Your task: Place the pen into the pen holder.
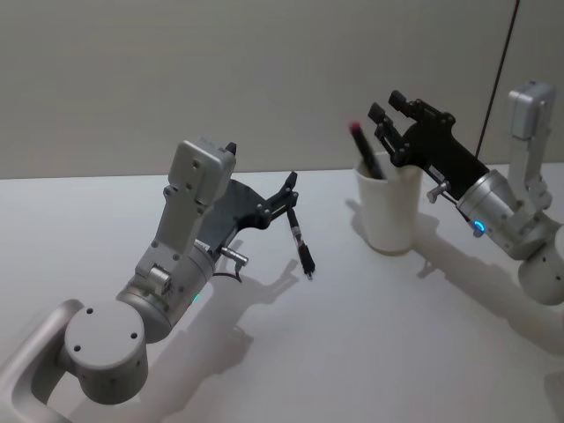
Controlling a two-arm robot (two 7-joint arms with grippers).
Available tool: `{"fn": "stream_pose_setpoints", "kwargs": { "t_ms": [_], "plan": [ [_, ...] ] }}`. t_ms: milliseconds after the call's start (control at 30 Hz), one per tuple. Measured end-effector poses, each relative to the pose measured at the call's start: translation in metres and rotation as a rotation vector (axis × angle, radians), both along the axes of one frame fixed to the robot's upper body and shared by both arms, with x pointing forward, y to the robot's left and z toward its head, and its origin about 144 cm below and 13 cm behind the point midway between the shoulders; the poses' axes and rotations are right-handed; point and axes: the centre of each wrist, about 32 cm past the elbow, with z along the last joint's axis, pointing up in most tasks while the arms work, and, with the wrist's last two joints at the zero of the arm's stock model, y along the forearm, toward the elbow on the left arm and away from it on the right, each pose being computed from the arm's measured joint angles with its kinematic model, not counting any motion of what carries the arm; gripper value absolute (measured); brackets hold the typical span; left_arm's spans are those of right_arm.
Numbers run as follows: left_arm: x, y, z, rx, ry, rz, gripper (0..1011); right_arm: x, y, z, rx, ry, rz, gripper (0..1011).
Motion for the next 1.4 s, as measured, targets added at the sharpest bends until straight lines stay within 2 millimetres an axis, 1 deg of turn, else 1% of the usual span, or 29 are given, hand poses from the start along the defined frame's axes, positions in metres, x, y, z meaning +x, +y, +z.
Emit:
{"fn": "stream_pose_setpoints", "kwargs": {
  "t_ms": [100, 200, 267, 367, 400, 433, 467, 500, 567, 600, 633, 667, 700, 1200, 1400],
  "plan": [
    [0.000, 0.000, 0.000, 0.000, 0.000, 0.000, 1001, 0.000, 0.000, 0.000, -0.001, 0.001, 0.000, 462],
    [0.000, 0.000, 0.000, 0.000, 0.000, 0.000, 1001, 0.000, 0.000, -0.001, -0.002, 0.001, -0.001, 543],
    [0.000, 0.000, 0.000, 0.000, 0.000, 0.000, 1001, -0.001, 0.000, -0.001, -0.002, 0.001, -0.001, 624],
    [0.000, 0.000, 0.000, 0.000, 0.000, 0.000, 1001, -0.001, 0.000, -0.001, -0.003, 0.001, -0.001, 683],
    [0.000, 0.000, 0.000, 0.000, 0.000, 0.000, 1001, -0.001, 0.000, -0.001, -0.003, 0.001, -0.001, 741],
    [0.000, 0.000, 0.000, 0.000, 0.000, 0.000, 1001, -0.001, 0.000, -0.001, -0.003, 0.001, -0.001, 761],
    [0.000, 0.000, 0.000, 0.000, 0.000, 0.000, 1001, -0.001, 0.000, -0.001, -0.003, 0.001, -0.001, 815],
    [0.000, 0.000, 0.000, 0.000, 0.000, 0.000, 1001, -0.001, 0.000, -0.001, -0.003, 0.001, -0.001, 815],
    [0.000, 0.000, 0.000, 0.000, 0.000, 0.000, 1001, -0.001, 0.000, -0.001, -0.003, 0.001, -0.001, 890],
    [0.000, 0.000, 0.000, 0.000, 0.000, 0.000, 1001, -0.001, 0.000, -0.001, -0.003, 0.001, -0.001, 902],
    [0.000, 0.000, 0.000, 0.000, 0.000, 0.000, 1001, -0.001, 0.000, -0.001, -0.003, 0.002, -0.001, 940],
    [0.000, 0.000, 0.000, 0.000, 0.000, 0.000, 1001, -0.001, 0.000, -0.001, -0.003, 0.002, -0.001, 946],
    [0.000, 0.000, 0.000, 0.000, 0.000, 0.000, 1001, -0.001, 0.000, -0.001, -0.003, 0.002, -0.001, 998],
    [0.000, 0.000, 0.000, 0.000, 0.000, 0.000, 1001, -0.002, -0.001, -0.001, -0.003, 0.001, -0.005, 1002],
    [0.000, 0.000, 0.000, 0.000, 0.000, 0.000, 1001, -0.010, -0.008, 0.002, -0.002, -0.008, -0.037, 1002]
  ]
}}
